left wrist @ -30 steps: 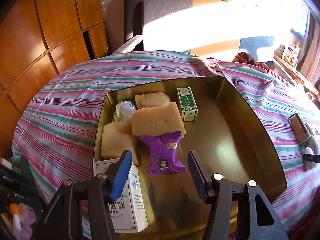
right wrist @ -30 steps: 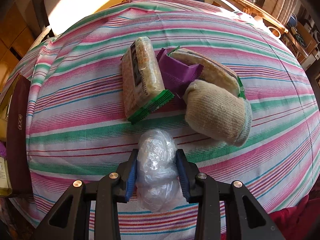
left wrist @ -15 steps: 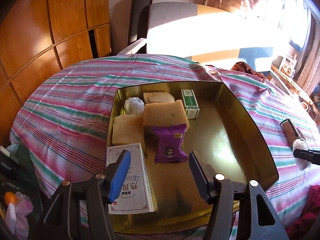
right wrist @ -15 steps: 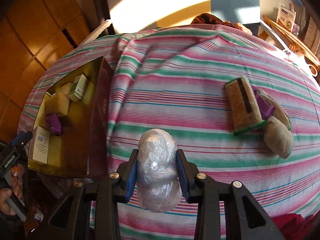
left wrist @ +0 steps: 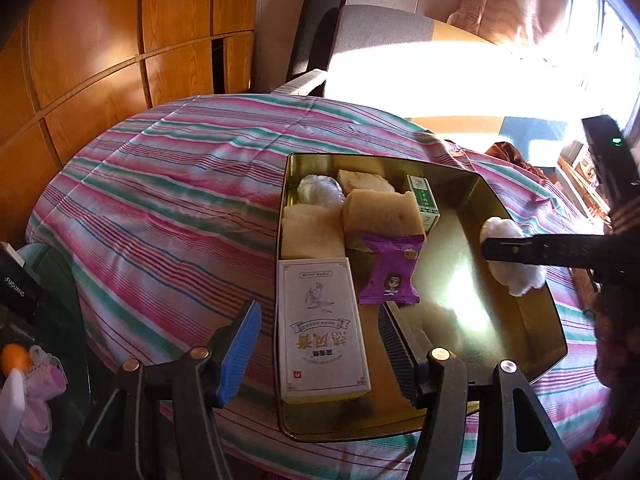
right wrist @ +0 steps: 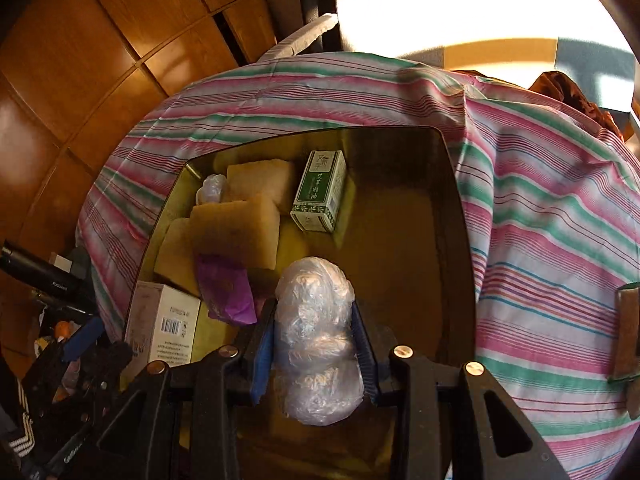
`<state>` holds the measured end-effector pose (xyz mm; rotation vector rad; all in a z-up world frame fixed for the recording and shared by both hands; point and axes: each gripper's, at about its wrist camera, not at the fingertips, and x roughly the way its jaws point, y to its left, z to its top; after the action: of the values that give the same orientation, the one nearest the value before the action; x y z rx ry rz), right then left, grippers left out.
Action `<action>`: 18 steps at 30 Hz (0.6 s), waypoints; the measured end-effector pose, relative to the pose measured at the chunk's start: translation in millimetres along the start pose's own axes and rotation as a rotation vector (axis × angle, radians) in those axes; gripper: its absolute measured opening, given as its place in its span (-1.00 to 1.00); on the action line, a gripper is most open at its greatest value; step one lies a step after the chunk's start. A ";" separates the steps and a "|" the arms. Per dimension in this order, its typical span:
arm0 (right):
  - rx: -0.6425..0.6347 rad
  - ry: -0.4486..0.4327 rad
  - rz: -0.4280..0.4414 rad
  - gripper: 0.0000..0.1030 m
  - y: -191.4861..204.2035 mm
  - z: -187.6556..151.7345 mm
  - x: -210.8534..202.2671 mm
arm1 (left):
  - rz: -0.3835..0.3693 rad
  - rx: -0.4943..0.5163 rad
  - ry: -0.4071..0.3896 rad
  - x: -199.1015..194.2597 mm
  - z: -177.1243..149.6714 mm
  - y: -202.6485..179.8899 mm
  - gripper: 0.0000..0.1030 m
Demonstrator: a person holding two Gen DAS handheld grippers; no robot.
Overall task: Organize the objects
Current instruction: 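Carry the plastic bag into the gold tray and open the right tool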
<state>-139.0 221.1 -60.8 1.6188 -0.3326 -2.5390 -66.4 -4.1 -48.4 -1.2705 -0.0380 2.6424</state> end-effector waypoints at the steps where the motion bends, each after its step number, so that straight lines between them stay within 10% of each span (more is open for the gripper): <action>1: 0.012 0.003 -0.003 -0.30 2.2 5.5 10.4 | 0.001 -0.006 0.002 0.1 -1.0 3.0 0.21; 8: 0.129 0.062 0.061 -0.22 -0.1 21.3 53.8 | 0.007 -0.044 0.020 4.1 -5.6 19.8 0.23; 18: 0.134 -0.035 0.081 -0.16 -11.7 5.2 7.7 | -0.001 -0.025 0.013 2.7 -6.8 12.2 0.24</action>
<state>-146.8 231.5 -68.3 1.5706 -0.5712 -2.5369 -65.0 -16.0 -56.1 -1.2956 -0.0704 2.6407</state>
